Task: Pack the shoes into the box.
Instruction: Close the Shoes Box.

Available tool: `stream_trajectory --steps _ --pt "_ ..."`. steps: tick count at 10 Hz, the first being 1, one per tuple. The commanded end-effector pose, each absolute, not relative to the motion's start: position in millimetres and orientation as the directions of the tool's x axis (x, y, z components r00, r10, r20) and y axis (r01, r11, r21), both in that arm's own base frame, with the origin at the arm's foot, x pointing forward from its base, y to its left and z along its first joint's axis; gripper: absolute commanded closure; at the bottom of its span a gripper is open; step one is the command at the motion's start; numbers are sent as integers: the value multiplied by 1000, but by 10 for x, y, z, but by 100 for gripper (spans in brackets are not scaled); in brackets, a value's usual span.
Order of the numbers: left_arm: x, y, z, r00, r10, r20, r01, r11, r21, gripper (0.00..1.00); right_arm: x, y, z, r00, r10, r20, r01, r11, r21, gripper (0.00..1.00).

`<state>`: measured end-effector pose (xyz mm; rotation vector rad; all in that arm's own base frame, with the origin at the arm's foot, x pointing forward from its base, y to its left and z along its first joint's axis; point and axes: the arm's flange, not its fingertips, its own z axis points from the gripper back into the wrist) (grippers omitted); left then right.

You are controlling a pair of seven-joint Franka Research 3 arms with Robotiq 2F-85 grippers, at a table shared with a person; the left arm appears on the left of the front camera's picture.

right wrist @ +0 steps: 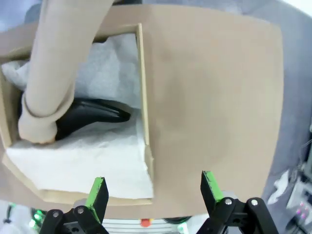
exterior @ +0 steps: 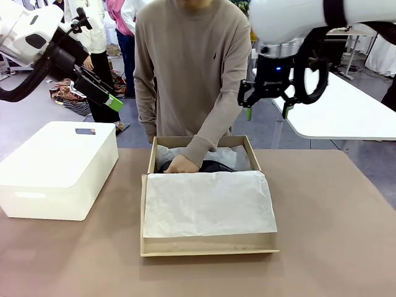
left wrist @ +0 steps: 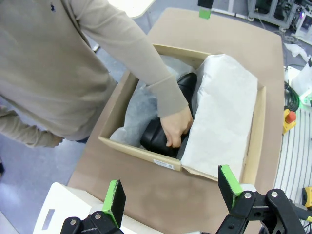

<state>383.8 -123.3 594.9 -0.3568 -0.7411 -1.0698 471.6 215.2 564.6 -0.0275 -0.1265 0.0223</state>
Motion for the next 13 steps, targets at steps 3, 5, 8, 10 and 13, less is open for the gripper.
stream_trajectory --steps 3,5,8,10,13 --pt "3846 -1228 5944 267 -650 711 893 445 71 0 4587 1465 5539 900 403 165 -419 905 71 0" --pt "3846 -1228 5944 267 -650 711 893 445 71 0 4583 1166 5495 831 507 227 -533 843 68 0" --pt "3846 -1228 5944 267 -650 711 893 445 71 0 4564 953 5369 810 557 185 -572 819 38 0" --pt "3846 -1228 5944 267 -650 711 893 445 71 0 4623 1062 5486 822 535 198 -550 835 30 0" --pt "3846 -1228 5944 267 -650 711 893 445 71 0 4623 1062 5486 822 535 198 -550 835 30 0"
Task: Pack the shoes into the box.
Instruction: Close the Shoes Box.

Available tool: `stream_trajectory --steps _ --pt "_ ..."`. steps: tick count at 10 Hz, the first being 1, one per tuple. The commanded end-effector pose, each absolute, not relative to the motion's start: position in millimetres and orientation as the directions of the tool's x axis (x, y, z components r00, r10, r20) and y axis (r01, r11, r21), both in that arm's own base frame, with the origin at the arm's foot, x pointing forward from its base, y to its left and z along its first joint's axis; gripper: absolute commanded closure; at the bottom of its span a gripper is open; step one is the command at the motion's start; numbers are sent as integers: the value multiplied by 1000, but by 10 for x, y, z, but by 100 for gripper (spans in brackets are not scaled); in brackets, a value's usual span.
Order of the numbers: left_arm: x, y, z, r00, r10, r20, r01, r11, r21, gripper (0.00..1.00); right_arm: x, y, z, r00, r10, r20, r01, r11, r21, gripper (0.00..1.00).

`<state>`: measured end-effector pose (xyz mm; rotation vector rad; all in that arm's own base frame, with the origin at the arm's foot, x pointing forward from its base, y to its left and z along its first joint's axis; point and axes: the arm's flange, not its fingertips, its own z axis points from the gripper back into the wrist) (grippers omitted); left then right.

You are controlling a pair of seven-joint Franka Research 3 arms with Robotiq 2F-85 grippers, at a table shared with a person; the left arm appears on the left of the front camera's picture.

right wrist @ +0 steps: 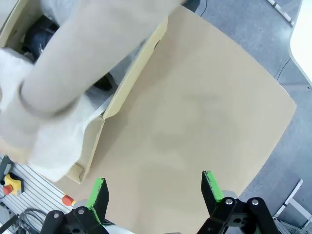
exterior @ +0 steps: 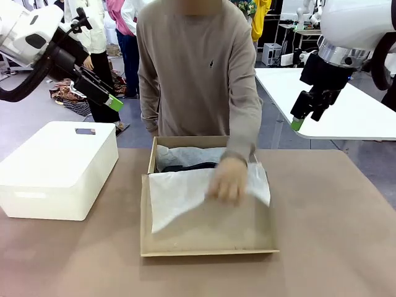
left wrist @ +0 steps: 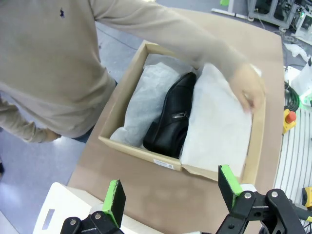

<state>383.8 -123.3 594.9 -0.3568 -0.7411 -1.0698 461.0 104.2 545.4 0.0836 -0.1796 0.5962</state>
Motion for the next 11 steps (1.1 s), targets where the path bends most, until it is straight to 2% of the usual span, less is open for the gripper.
stream_trajectory --steps 1,3,5,8,10,11 --pt "3846 -1228 5944 267 -650 711 893 445 71 0 4623 1062 5486 822 535 198 -550 835 30 0" --pt "3846 -1228 5944 267 -650 711 893 445 71 0 4610 1042 5456 812 550 192 -565 825 26 0" --pt "3846 -1228 5944 267 -650 711 893 445 71 0 4623 849 5380 638 731 244 -763 642 71 0" --pt "3846 -1228 5944 267 -650 711 893 445 71 0 4680 600 5205 502 832 236 -865 487 119 0" --pt "3846 -1228 5944 267 -650 711 893 445 71 0 4692 515 5099 322 895 309 -945 285 161 0" --pt "3846 -1228 5944 267 -650 711 893 445 71 0 4714 458 5065 255 901 352 -960 193 200 19"
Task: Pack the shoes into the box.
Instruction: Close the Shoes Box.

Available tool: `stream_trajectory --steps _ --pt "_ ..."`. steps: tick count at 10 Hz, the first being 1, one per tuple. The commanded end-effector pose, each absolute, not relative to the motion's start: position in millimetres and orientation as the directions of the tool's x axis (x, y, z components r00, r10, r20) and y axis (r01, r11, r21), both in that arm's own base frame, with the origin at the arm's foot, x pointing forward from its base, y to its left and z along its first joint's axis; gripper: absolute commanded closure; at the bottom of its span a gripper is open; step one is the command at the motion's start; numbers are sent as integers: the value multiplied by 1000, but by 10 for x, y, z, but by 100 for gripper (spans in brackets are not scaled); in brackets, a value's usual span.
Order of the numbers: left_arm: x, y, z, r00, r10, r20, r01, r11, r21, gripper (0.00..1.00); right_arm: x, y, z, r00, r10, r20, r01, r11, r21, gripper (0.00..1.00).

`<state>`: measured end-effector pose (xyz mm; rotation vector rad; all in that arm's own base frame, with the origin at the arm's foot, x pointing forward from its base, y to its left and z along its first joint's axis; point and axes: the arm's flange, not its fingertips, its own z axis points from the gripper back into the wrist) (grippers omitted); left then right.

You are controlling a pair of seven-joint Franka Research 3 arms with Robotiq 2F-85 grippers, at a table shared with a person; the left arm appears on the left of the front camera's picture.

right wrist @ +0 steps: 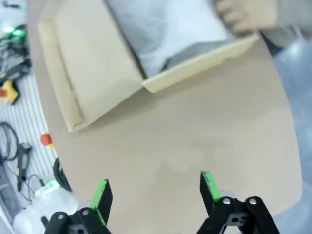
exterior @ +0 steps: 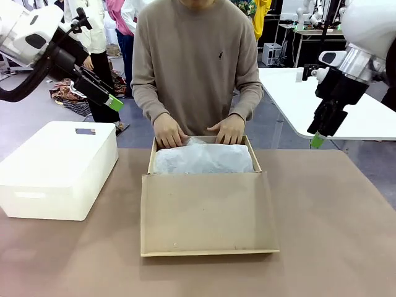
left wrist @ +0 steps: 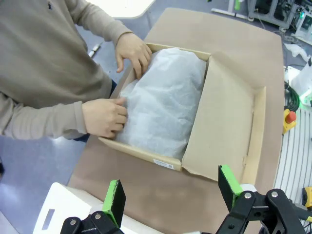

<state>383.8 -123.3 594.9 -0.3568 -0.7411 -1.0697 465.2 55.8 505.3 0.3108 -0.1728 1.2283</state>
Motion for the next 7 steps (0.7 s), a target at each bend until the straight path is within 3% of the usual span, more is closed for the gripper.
stream_trajectory --steps 1,4,5,7 --pt "3846 -1228 5944 267 -650 711 893 445 71 0 4736 411 5041 207 905 373 -968 134 212 38" --pt "3846 -1228 5944 267 -650 711 893 445 71 0 4794 359 5040 126 896 425 -979 43 200 95" --pt "3846 -1228 5944 267 -650 711 893 445 71 0 4799 364 5040 111 891 441 -979 21 204 100" --pt "3846 -1228 5944 267 -650 711 893 445 71 0 4805 380 5042 107 878 466 -977 6 213 100"
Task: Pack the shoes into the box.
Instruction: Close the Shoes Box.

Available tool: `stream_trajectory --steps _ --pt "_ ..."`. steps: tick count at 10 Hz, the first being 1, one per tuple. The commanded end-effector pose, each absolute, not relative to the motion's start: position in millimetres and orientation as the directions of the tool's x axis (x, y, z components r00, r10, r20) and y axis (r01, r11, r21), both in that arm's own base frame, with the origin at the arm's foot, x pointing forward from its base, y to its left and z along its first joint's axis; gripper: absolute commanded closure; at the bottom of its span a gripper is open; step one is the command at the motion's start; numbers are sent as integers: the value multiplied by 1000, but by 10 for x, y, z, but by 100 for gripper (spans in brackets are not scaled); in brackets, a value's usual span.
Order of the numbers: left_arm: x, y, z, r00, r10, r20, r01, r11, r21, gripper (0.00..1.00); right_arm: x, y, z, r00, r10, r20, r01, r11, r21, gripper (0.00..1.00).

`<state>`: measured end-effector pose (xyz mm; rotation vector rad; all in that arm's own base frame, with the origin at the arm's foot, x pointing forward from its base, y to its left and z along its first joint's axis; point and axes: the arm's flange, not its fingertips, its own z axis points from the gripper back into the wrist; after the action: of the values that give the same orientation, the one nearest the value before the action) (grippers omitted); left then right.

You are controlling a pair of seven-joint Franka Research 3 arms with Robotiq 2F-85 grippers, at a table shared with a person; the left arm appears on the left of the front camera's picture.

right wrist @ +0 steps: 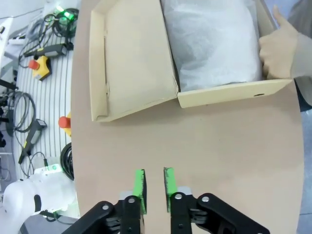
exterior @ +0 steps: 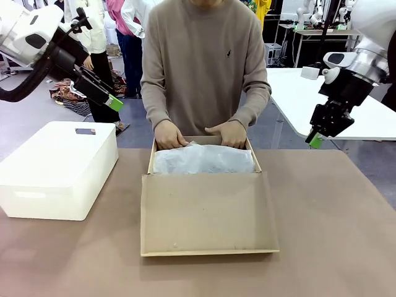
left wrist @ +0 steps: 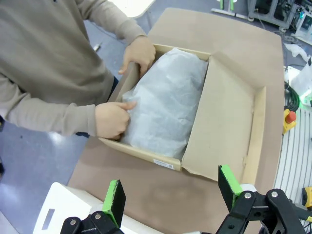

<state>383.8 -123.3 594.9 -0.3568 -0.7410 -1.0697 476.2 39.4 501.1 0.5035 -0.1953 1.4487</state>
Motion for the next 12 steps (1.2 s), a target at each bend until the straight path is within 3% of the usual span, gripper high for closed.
stream_trajectory --steps 1,3,4,5,6,10,12 --pt "3846 -1228 5944 267 -650 711 893 445 71 0 4805 395 5052 113 873 474 -975 7 220 100" --pt "3846 -1228 5944 267 -650 711 893 445 71 0 4784 433 5094 135 866 482 -974 26 225 100" --pt "3846 -1228 5944 267 -650 711 893 445 71 0 4729 450 5123 189 850 491 -974 99 204 100" --pt "3846 -1228 5944 267 -650 711 893 445 71 0 4631 450 5197 289 870 399 -955 236 177 100" --pt "3846 -1228 5944 267 -650 711 893 445 71 0 4764 432 5067 147 874 463 -975 47 219 100" --pt "3846 -1228 5944 267 -650 711 893 445 71 0 4746 443 5093 174 876 450 -973 81 218 100" --pt "3846 -1228 5944 267 -650 711 893 445 71 0 4802 408 4960 136 851 507 -979 38 198 100"
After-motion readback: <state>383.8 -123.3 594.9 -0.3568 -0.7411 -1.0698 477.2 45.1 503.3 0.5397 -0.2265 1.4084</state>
